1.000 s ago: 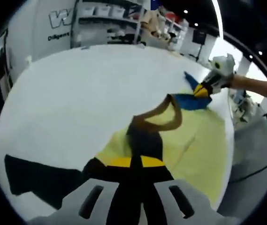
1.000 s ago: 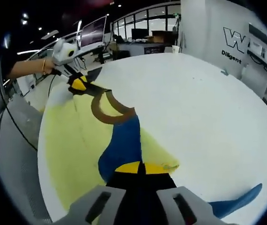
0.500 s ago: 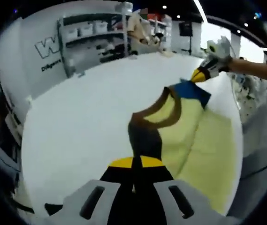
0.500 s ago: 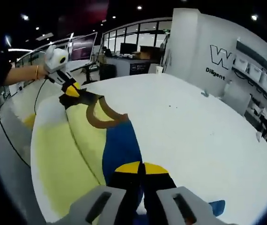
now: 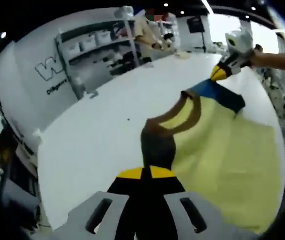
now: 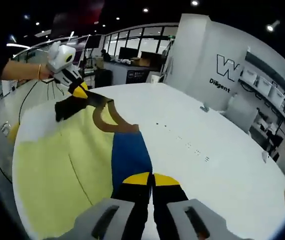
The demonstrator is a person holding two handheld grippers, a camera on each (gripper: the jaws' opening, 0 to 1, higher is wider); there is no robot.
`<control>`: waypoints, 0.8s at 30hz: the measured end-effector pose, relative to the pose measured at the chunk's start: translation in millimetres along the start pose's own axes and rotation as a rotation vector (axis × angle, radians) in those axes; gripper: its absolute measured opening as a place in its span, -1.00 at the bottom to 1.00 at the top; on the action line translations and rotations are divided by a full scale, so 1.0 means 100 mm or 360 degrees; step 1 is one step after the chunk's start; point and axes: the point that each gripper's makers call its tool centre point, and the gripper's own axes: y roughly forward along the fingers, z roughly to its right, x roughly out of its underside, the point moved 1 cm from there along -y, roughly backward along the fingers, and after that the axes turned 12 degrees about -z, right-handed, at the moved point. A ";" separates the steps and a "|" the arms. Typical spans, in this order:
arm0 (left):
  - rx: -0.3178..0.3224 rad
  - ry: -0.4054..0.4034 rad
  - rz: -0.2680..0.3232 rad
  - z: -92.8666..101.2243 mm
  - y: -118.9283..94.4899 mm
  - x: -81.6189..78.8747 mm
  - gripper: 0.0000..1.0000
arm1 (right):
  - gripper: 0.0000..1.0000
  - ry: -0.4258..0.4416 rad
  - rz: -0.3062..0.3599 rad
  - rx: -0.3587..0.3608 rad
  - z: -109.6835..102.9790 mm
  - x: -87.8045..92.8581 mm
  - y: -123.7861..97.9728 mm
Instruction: Fold the garment on the visible template until the final outline fits inside the template.
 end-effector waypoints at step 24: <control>-0.0003 -0.0021 -0.0286 -0.13 0.98 0.22 -0.97 | -1.00 0.0058 -0.0195 -0.0020 0.27 0.12 1.04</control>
